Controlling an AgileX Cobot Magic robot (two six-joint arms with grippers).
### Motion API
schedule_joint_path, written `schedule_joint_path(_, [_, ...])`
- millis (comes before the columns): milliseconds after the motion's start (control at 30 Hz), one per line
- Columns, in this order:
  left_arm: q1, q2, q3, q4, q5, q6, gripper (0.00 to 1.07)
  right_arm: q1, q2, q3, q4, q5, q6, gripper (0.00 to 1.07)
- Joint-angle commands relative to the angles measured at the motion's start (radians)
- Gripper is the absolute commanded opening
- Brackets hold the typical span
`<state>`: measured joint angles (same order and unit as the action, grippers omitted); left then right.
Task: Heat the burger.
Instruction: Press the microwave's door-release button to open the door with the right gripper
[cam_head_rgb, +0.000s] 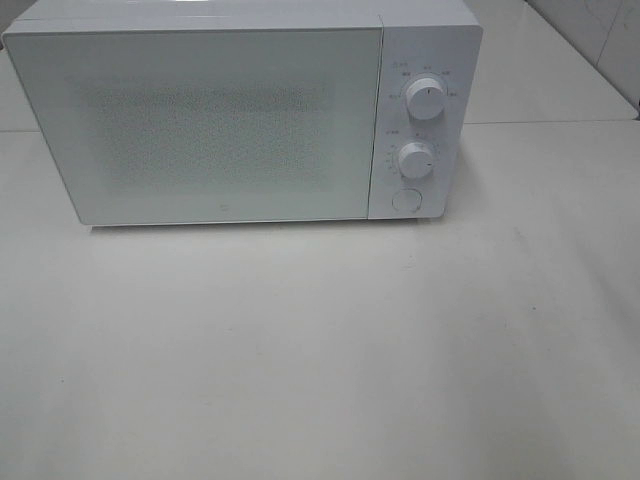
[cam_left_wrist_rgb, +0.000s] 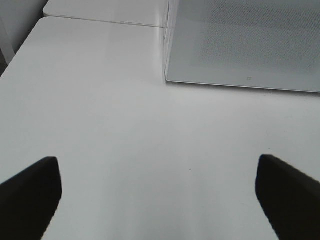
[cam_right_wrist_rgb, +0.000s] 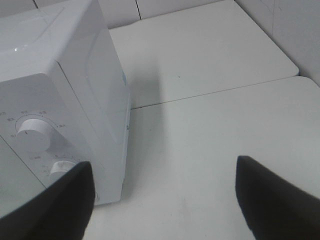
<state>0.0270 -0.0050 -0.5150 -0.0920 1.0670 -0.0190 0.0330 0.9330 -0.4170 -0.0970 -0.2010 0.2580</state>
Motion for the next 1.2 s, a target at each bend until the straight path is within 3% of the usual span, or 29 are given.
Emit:
schedule_joint_path(33, [0.002,-0.011,0.000,-0.005,-0.001,0.003,0.98,-0.001,0.037,0.028,-0.011,-0.120,0.025,0.76])
schedule_joint_path(300, [0.002,-0.011,0.000,-0.005,-0.001,0.003,0.98,0.000,0.194,0.111,-0.010,-0.309,0.159,0.73])
schedule_joint_path(500, [0.002,-0.011,0.000,-0.005,-0.001,0.003,0.98,0.000,0.301,0.182,-0.055,-0.479,0.514,0.59])
schedule_joint_path(567, [0.002,-0.011,0.000,-0.005,-0.001,0.003,0.98,0.000,0.350,0.218,-0.116,-0.602,0.706,0.46])
schedule_joint_path(600, [0.002,-0.011,0.000,-0.005,-0.001,0.003,0.98,0.000,0.350,0.218,-0.116,-0.602,0.706,0.46])
schedule_joint_path(633, [0.002,-0.011,0.000,-0.005,-0.001,0.003,0.98,0.000,0.382,0.237,-0.148,-0.685,0.808,0.35])
schedule_joint_path(667, [0.002,-0.011,0.000,-0.005,-0.001,0.003,0.98,0.000,0.382,0.237,-0.148,-0.685,0.808,0.35])
schedule_joint_path(700, [0.002,-0.011,0.000,-0.005,-0.001,0.003,0.98,0.000,0.418,0.252,-0.160,-0.758,0.896,0.22])
schedule_joint_path(767, [0.002,-0.011,0.000,-0.005,-0.001,0.003,0.98,0.000,0.439,0.256,-0.163,-0.789,0.946,0.17])
schedule_joint_path(800, [0.002,-0.011,0.000,-0.005,-0.001,0.003,0.98,0.000,0.475,0.260,-0.173,-0.812,0.999,0.05])
schedule_joint_path(833, [0.002,-0.011,0.000,-0.005,-0.001,0.003,0.98,0.000,0.489,0.261,-0.173,-0.814,1.017,0.01])
schedule_joint_path(1133, [0.002,-0.011,0.000,-0.005,-0.001,0.003,0.98,0.001,0.595,0.262,-0.129,-0.843,1.204,0.00])
schedule_joint_path(1200, [0.002,-0.011,0.000,-0.005,-0.001,0.003,0.98,0.080,0.619,0.262,-0.019,-0.853,1.243,0.00])
